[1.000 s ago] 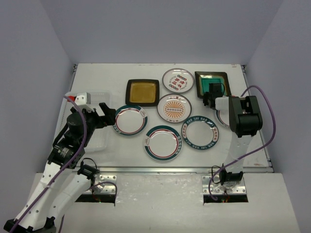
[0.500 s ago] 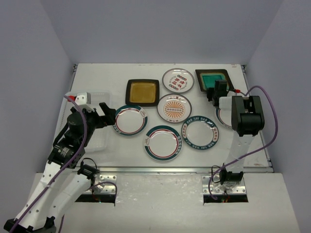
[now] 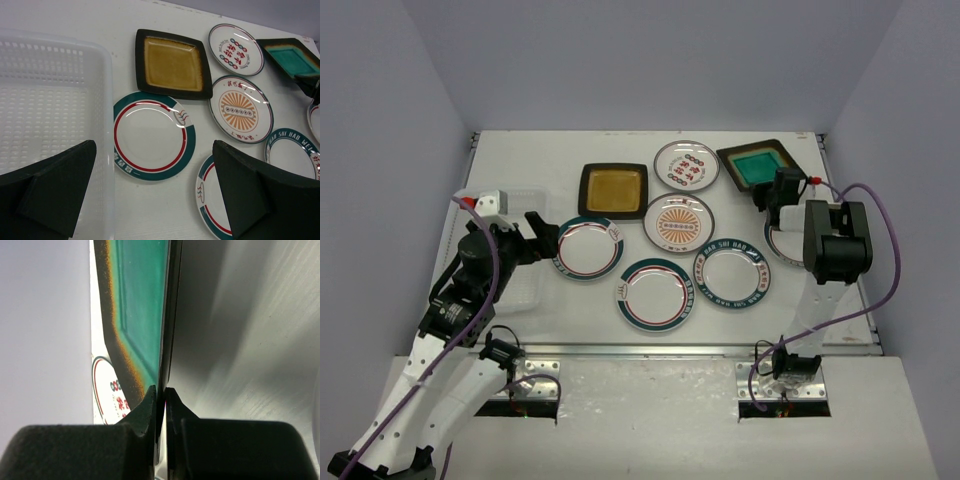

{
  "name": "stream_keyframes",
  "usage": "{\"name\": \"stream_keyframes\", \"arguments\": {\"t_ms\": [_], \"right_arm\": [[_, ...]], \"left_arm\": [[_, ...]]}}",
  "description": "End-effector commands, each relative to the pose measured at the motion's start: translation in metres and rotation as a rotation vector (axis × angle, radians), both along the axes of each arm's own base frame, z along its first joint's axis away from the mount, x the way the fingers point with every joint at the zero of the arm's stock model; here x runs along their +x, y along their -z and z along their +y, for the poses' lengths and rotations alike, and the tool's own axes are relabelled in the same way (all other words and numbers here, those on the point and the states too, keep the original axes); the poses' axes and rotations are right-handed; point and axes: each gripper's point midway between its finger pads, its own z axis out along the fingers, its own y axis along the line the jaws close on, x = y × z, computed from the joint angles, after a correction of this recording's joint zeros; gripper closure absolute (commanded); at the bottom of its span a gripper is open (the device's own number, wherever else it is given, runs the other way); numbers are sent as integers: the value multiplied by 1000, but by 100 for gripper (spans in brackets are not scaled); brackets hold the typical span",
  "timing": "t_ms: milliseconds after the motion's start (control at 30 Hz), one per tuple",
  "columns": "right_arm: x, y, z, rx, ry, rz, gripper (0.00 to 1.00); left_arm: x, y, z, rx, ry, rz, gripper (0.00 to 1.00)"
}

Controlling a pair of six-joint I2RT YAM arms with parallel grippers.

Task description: Place the plates into the plastic bin on the countertop

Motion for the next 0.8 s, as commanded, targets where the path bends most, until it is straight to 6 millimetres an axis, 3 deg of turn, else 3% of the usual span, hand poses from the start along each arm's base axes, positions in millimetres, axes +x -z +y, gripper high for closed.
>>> {"name": "stream_keyframes", "arguments": {"t_ms": [0,267,400,567,667,733,767], "right_arm": [[33,-158,-6,-99,-52,-489,100],[32,-211,3,-119,-137,-675,100],[24,-240,23,-105,-239,-735,100],[6,-264,75,-67,-448,-730,100],[-13,-265,127,-48,-598,-696,100],[-26,-273,151,-62,-665,-691,100],[-37,-272,177,-46,-725,-660,100]], "left_arm": [[3,-13,-6,-11,24,-55,0],[4,-12,-6,-10,25,-52,0],[3,-14,-4,-9,16,-56,0],[4,-21,7,-6,-47,-74,0],[3,-26,25,-6,-142,-86,0],[2,-31,38,-12,-210,-96,0],[0,-36,44,-23,-238,-111,0]]}}
